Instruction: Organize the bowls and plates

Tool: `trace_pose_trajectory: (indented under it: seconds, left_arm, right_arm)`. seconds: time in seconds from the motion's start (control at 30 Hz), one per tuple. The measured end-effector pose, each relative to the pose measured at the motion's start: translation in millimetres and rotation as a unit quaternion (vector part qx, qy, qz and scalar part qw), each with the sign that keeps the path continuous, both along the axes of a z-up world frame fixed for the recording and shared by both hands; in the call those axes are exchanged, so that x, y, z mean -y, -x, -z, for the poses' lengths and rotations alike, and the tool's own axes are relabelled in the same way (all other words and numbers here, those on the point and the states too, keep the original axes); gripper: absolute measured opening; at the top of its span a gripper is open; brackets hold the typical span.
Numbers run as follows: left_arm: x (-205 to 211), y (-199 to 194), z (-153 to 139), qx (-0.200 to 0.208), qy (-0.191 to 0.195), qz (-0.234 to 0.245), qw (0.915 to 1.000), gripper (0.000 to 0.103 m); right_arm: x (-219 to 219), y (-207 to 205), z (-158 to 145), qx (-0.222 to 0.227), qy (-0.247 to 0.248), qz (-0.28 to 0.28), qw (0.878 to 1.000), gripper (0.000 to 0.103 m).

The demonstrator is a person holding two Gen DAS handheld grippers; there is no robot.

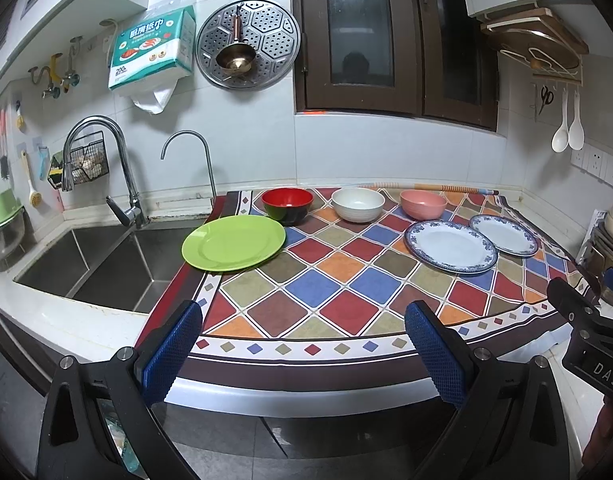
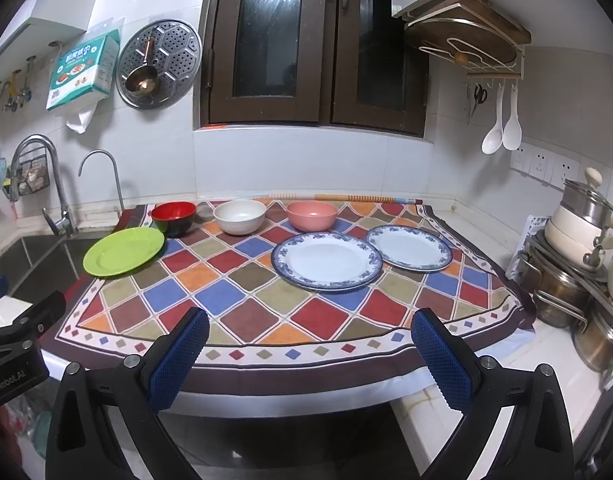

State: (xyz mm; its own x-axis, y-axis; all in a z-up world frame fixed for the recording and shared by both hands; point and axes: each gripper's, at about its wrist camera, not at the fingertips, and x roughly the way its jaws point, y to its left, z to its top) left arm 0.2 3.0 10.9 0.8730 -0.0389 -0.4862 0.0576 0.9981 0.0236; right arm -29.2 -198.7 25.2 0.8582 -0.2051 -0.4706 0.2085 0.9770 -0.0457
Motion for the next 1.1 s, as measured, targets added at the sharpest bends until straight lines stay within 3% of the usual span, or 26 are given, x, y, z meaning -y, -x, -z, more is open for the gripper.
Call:
trace_pose_trajectory:
  seconds: [0.7, 1.1]
  left_arm:
    - [-5, 3, 1, 0.011, 0.002, -0.003, 0.9999, 0.103]
    - [-3, -10, -4, 0.031, -0.006, 0.020, 0.9993, 0.103]
  right_arm:
    - [-1, 0, 1, 0.001, 0.001, 0.003, 1.000, 0.102]
    - [-2, -4, -1, 0.000, 0.002, 0.011, 1.000, 0.102]
